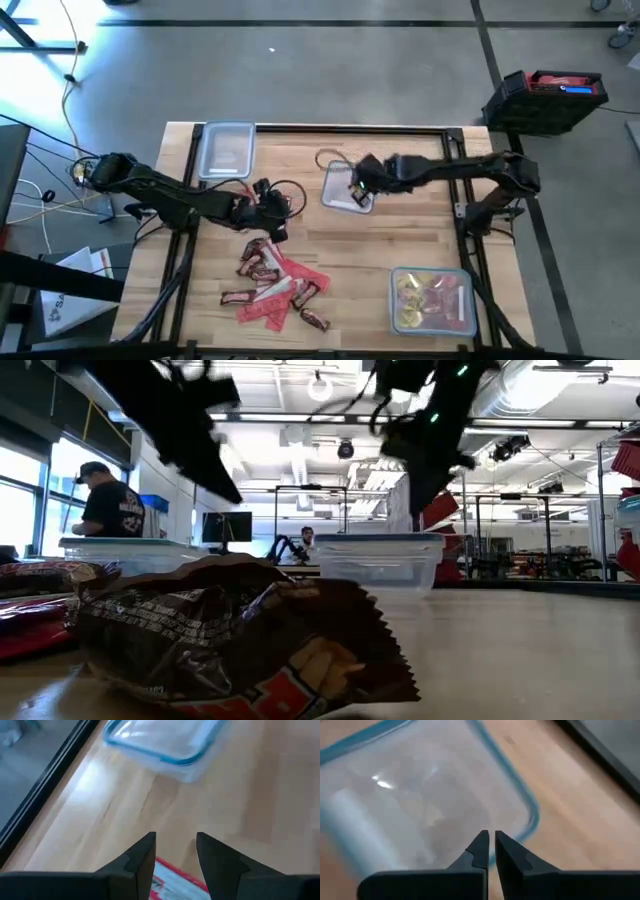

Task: Sort candy
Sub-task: Open the transparent bin

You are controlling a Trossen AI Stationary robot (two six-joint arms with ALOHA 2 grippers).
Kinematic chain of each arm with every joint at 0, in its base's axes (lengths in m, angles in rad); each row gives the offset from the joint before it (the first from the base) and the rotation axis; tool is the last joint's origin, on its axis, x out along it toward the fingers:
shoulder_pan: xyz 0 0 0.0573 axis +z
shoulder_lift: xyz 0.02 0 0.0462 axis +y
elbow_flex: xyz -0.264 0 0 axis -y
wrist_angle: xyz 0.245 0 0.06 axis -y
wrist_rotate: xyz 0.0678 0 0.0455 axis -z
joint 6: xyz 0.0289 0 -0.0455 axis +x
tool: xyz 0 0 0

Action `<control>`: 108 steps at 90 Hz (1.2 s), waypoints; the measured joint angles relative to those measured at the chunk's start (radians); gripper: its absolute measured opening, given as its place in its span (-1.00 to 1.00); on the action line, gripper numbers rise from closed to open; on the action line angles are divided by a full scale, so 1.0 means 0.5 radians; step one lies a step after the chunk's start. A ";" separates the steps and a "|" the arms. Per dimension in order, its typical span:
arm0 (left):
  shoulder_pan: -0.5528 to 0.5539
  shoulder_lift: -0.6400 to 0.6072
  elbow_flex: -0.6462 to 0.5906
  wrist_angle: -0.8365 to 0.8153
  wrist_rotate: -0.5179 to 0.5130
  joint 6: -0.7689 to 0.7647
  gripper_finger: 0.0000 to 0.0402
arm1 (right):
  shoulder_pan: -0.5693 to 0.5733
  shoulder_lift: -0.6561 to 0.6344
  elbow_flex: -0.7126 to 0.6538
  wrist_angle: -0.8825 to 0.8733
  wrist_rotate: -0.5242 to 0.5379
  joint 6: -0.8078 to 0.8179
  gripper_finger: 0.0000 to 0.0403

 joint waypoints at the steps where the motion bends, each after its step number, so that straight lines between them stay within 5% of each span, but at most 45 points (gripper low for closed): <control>1: 0.015 0.016 0.000 0.007 -0.003 0.013 -0.37 | 0.024 -0.010 -0.009 -0.021 0.009 0.027 -1.00; 21: 0.238 0.413 0.000 0.527 0.096 0.312 -0.37 | 0.271 -0.031 -0.320 -0.087 0.048 0.419 -1.00; 45: 0.201 0.603 0.001 1.119 0.249 0.726 -0.37 | 0.217 -0.021 -0.717 0.814 0.063 0.026 -1.00; 78: -0.068 0.352 0.093 0.482 0.311 0.708 -0.37 | 0.185 -0.060 -0.724 1.054 0.055 -0.388 -1.00; 97: -0.153 0.039 0.095 0.071 0.246 0.344 -0.37 | 0.495 -0.156 -0.725 1.006 0.093 -0.318 -1.00; 108: -0.198 -0.013 0.095 0.304 0.136 0.348 -0.37 | 0.724 -0.134 -0.725 1.091 0.157 -0.235 -1.00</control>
